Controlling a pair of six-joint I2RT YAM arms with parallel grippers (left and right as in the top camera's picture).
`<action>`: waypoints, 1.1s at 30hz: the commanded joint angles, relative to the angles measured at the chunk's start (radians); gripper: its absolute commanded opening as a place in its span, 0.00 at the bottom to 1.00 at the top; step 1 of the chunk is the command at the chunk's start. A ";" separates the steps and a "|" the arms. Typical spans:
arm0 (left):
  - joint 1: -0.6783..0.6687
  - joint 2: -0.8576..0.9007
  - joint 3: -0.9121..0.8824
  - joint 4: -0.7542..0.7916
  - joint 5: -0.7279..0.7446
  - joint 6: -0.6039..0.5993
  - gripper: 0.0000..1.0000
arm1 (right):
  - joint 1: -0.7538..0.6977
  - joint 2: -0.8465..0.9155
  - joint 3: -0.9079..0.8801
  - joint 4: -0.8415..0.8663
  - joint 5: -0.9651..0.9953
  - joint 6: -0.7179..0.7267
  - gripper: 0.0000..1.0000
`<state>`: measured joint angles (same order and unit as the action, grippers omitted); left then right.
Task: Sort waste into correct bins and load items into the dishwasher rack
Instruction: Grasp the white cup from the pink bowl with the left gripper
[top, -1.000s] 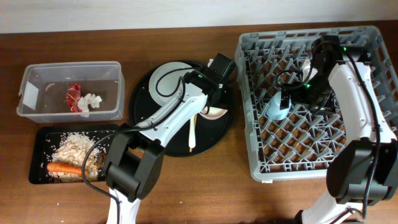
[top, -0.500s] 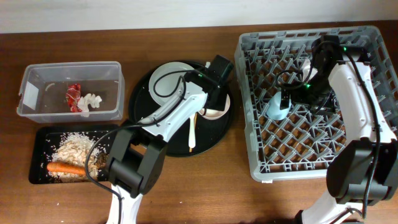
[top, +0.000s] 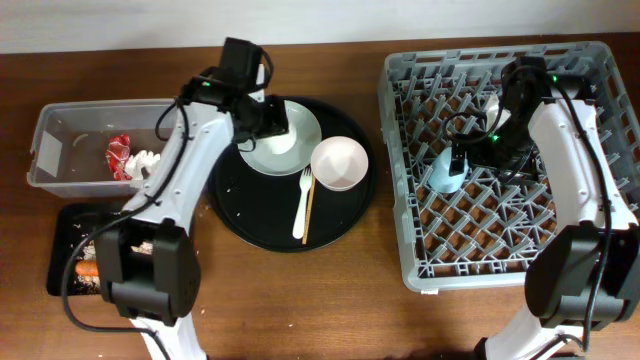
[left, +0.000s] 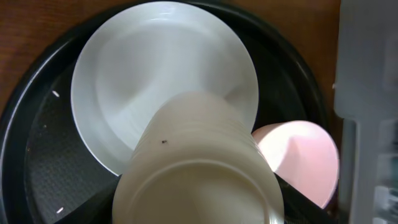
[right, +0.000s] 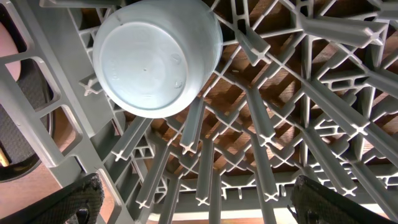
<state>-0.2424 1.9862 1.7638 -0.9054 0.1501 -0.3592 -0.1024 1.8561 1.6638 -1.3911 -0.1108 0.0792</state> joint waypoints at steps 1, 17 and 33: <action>0.048 0.042 0.003 0.011 0.147 0.064 0.59 | -0.003 -0.009 -0.005 0.000 -0.010 0.008 0.99; 0.106 0.200 0.133 -0.064 0.171 0.146 0.94 | -0.003 -0.009 -0.005 0.003 -0.010 0.008 0.99; -0.145 0.130 0.135 -0.148 -0.259 0.057 0.99 | -0.003 -0.008 -0.005 0.006 -0.013 0.008 0.99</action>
<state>-0.3592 2.1429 1.8912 -1.0492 -0.1085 -0.2920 -0.1024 1.8561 1.6638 -1.3853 -0.1146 0.0788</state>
